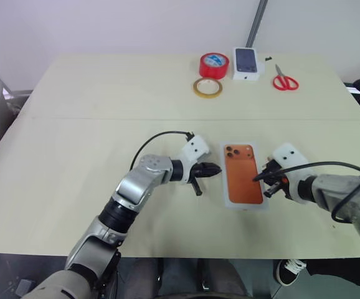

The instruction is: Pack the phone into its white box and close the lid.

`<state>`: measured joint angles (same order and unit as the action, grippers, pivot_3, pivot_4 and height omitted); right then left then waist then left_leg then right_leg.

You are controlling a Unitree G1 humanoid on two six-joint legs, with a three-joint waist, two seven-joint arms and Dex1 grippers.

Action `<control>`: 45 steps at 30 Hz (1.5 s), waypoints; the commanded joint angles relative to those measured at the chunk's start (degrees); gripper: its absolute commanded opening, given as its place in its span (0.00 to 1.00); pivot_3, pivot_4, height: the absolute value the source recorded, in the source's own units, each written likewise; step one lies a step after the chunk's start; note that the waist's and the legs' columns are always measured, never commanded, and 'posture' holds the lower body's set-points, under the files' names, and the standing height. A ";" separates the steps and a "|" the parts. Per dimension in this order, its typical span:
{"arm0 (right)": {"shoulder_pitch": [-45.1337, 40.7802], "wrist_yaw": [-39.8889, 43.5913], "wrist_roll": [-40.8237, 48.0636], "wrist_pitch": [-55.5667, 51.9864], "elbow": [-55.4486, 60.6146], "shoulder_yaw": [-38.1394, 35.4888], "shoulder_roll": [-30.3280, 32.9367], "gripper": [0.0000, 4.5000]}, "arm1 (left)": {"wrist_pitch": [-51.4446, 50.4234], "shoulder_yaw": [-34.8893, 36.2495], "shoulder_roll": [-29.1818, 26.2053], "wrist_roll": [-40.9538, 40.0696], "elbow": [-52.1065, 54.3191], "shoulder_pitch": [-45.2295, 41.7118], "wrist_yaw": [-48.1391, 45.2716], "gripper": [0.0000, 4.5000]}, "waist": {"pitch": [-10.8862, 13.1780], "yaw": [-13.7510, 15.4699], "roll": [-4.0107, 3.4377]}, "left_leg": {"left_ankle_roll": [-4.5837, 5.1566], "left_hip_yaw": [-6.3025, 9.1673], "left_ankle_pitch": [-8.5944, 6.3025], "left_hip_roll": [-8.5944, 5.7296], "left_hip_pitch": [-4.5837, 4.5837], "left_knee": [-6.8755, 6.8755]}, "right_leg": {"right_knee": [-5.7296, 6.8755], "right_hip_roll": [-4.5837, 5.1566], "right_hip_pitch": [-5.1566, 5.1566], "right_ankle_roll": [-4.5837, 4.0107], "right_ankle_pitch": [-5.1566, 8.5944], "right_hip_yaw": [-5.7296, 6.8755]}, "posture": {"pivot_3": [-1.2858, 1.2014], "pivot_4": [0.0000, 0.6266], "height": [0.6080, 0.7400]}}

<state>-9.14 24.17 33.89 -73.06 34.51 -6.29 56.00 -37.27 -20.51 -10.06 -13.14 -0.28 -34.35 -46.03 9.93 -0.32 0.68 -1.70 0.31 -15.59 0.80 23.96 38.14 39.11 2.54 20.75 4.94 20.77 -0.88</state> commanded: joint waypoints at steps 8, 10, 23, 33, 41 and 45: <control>10.17 13.77 4.76 8.11 8.67 -13.49 3.13 0.00 | 2.65 0.47 3.92 0.46 -3.49 -6.32 1.19 0.07 | 0.00 0.89 0.01 | 0.01 0.00 -0.01 -0.01 -0.18 0.00 | -0.02 -0.03 -0.16 0.00 0.00 -0.01 | 0.52 0.24 1.00; 12.20 12.61 4.57 8.05 10.48 -10.93 1.70 0.00 | 4.43 -2.18 4.63 3.09 -7.08 -7.02 1.61 0.07 | 0.00 1.00 0.03 | 0.01 0.00 -0.01 -0.01 -0.26 0.00 | -0.01 -0.04 -0.23 0.00 0.00 -0.01 | 0.52 0.24 1.00; 11.27 5.71 0.62 12.05 9.76 -9.81 -3.80 0.00 | 7.49 3.07 1.92 2.52 -5.68 -4.81 1.42 0.07 | -0.04 0.79 0.08 | 0.01 0.01 -0.01 -0.02 -0.45 -0.02 | -0.02 -0.03 -0.39 0.00 0.00 -0.03 | 0.52 0.24 1.00; 8.46 10.58 -2.61 29.88 -4.79 -19.33 -7.63 0.00 | 8.33 30.27 -18.43 -7.07 0.04 5.72 0.55 0.07 | -0.02 -0.18 0.03 | -0.04 -0.01 0.02 0.05 -0.48 -0.13 | -0.02 -0.04 -0.34 0.00 0.00 -0.03 | 0.52 0.24 1.00; 7.79 13.34 -2.04 33.63 -10.83 -18.83 -9.03 0.00 | 9.24 38.56 -26.01 -8.67 1.41 16.22 1.32 0.07 | -0.02 0.54 0.05 | -0.03 -0.02 0.02 0.02 -0.47 -0.13 | -0.02 0.06 -0.35 0.00 0.00 -0.02 | 0.52 0.24 1.00; 6.94 13.54 -2.48 34.35 -10.74 -17.19 -10.26 0.00 | 8.16 40.07 -25.85 -10.22 3.91 19.12 3.26 0.07 | -0.02 0.64 0.05 | -0.03 -0.03 0.01 0.03 -0.47 -0.13 | -0.02 0.08 -0.35 0.00 0.00 -0.02 | 0.52 0.24 1.00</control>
